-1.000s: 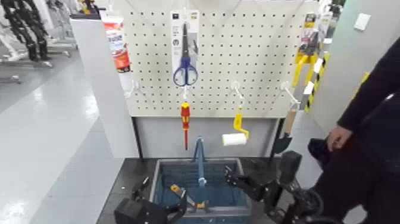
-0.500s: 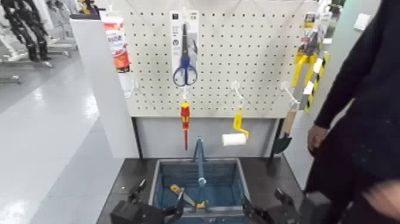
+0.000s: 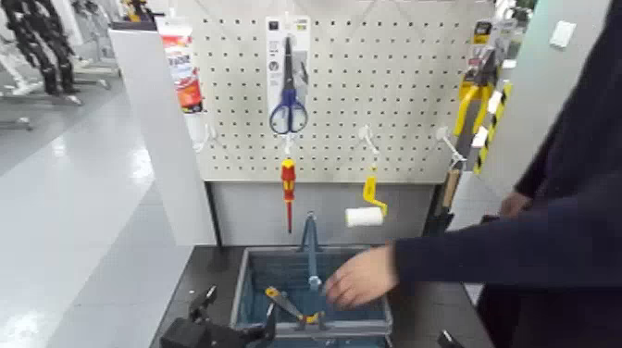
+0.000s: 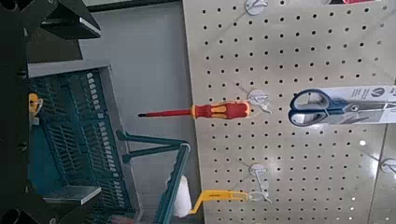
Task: Put the black wrench into the crate.
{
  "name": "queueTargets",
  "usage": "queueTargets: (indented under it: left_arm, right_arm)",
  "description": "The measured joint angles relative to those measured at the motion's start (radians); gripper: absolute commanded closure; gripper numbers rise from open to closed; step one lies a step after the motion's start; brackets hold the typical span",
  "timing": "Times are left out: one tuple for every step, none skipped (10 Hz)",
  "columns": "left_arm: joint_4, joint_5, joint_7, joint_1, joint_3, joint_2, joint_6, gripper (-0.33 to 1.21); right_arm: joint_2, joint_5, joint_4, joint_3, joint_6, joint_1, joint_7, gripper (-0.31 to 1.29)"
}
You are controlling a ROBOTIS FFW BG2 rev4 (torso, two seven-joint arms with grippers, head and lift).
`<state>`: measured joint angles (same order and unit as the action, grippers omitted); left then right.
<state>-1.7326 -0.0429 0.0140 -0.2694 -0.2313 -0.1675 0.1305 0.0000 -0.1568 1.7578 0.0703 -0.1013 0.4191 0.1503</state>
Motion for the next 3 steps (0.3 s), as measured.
queueTargets:
  left_arm:
    - [-0.010, 0.001, 0.000, -0.011, 0.009, 0.007, -0.011, 0.13]
    - [-0.015, 0.003, 0.001, -0.017, 0.014, 0.011, -0.015, 0.13]
    - [-0.018, 0.004, 0.001, -0.020, 0.016, 0.011, -0.019, 0.13]
  right_arm:
    - [0.000, 0.016, 0.004, 0.008, -0.017, 0.009, -0.014, 0.04]
    - [0.000, 0.023, 0.006, 0.009, -0.021, 0.012, -0.016, 0.05]
    - [0.000, 0.022, 0.006, 0.010, -0.022, 0.013, -0.021, 0.05]
